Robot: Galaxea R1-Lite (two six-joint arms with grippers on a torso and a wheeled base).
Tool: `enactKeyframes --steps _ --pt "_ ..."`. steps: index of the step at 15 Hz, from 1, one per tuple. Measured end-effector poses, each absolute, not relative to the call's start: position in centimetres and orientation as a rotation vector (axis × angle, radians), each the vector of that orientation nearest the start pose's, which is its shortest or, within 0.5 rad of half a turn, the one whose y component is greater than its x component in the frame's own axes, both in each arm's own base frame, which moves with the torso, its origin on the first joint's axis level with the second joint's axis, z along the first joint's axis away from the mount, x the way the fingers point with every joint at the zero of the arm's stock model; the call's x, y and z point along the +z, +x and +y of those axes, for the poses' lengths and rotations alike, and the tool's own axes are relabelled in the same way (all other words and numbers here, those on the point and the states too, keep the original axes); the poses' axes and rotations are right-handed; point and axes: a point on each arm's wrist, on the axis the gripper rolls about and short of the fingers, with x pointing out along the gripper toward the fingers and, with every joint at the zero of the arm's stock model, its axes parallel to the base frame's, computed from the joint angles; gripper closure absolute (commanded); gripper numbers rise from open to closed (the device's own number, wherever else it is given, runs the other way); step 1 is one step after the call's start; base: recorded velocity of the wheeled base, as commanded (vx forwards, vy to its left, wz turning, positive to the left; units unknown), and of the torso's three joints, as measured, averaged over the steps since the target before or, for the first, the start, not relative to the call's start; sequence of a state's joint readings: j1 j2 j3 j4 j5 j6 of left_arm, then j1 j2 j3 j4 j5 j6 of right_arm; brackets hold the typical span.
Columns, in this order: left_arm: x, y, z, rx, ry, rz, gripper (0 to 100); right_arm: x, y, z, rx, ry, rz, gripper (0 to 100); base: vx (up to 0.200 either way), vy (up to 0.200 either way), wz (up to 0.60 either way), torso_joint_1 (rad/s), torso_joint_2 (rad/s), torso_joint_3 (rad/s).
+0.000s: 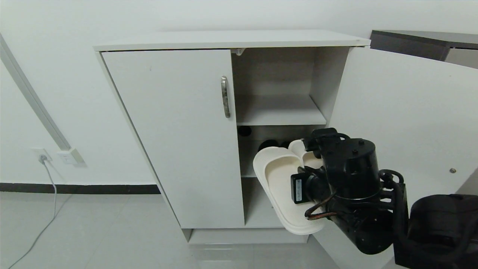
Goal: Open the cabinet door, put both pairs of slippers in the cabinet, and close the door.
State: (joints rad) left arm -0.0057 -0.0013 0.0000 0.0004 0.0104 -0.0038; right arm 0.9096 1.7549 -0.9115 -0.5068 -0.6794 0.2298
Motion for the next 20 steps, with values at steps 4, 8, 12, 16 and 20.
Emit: enactKeyframes --steps 4,8,12,16,20 --pt "7.5 -2.3 0.0 0.004 -0.004 -0.001 100 21.4 21.1 24.8 0.165 0.022 0.255 100 0.000 0.000 0.00 0.000 0.00 0.000" --pt "7.5 -2.3 0.0 0.005 -0.004 -0.001 100 24.0 22.4 25.5 0.110 0.058 0.209 100 0.000 0.000 0.00 0.000 0.00 0.000" --pt "7.5 -2.3 0.0 0.004 -0.004 -0.001 100 24.1 24.1 26.5 0.072 0.062 0.198 100 0.000 0.000 0.00 0.000 0.00 0.000" --pt "7.5 -2.3 0.0 0.004 -0.004 -0.001 100 23.7 24.6 27.0 0.070 0.042 0.202 100 0.000 0.000 0.00 0.000 0.00 0.000" --pt "7.5 -2.3 0.0 0.004 -0.004 -0.001 100 23.6 24.7 27.1 0.070 0.037 0.203 100 0.000 0.000 0.00 0.000 0.00 0.000"
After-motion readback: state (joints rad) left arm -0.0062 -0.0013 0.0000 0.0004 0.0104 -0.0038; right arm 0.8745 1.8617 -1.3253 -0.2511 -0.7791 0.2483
